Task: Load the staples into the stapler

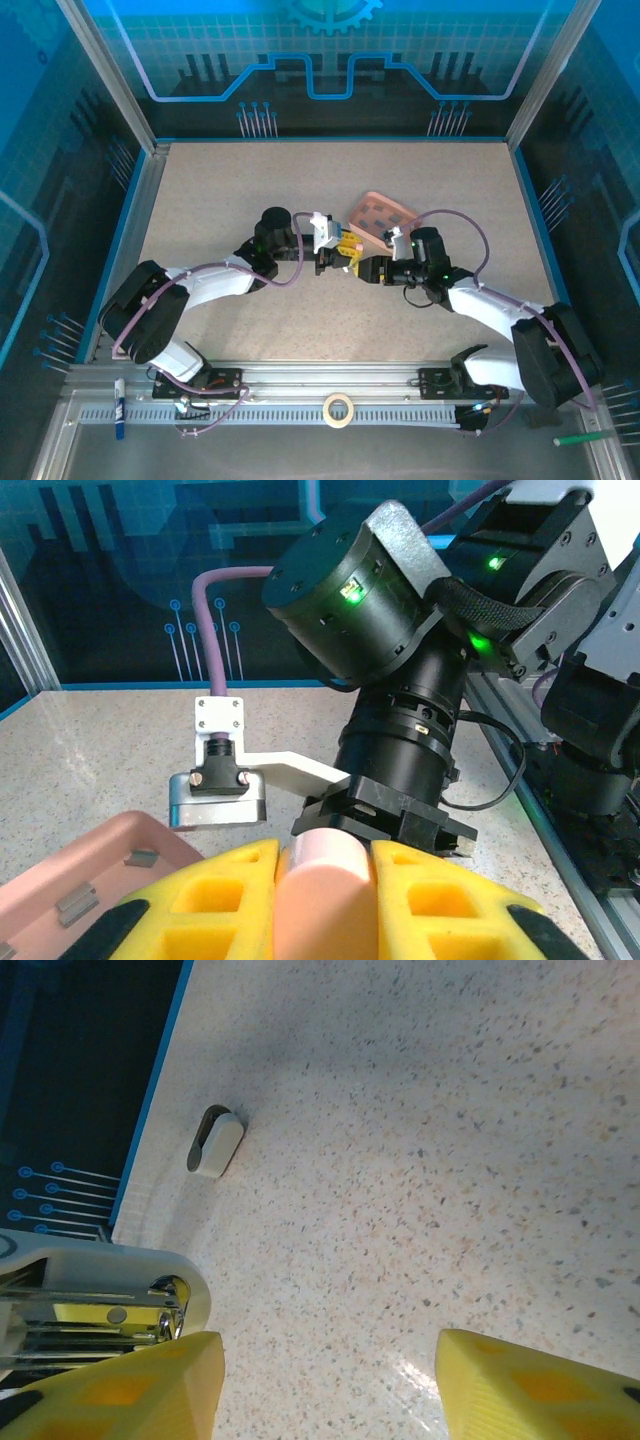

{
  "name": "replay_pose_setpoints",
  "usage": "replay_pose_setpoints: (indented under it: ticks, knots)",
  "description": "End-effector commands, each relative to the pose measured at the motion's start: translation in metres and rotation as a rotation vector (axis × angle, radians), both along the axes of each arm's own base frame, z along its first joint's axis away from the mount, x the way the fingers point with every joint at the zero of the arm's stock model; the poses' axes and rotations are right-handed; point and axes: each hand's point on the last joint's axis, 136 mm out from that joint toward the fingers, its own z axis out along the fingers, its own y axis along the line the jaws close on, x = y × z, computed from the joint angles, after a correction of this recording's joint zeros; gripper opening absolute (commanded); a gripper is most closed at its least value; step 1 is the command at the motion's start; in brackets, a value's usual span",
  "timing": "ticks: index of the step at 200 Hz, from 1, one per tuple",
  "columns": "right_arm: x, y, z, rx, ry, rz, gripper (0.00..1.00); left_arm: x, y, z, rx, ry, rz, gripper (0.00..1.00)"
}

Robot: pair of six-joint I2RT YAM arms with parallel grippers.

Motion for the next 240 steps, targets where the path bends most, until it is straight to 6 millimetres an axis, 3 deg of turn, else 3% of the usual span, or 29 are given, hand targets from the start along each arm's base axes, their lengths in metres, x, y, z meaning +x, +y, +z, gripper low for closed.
replay_pose_setpoints:
  ticks: [1,50,84,116,147,240]
  knots:
    - [-0.006,0.002,0.019,-0.037,-0.109,0.048,0.61,0.001,-0.002,0.018,-0.031,-0.075,0.007,0.15]
    - [-0.015,-0.029,0.039,-0.235,-0.321,0.05,0.62,0.003,0.007,0.016,-0.01,-0.074,0.022,0.15]
    - [-0.019,-0.034,0.065,-0.31,-0.531,0.126,0.62,-0.002,0.006,0.014,-0.001,-0.073,-0.006,0.15]
    - [-0.03,-0.015,0.09,-0.27,-0.801,0.294,0.62,-0.01,0.004,0.017,-0.021,-0.078,-0.06,0.15]
    - [-0.037,-0.001,0.098,-0.231,-0.999,0.413,0.58,-0.016,0.005,0.02,-0.043,-0.105,-0.094,0.15]
    - [-0.03,0.031,0.104,-0.052,-1.031,0.537,0.57,-0.027,0.003,0.026,-0.067,-0.112,-0.161,0.15]
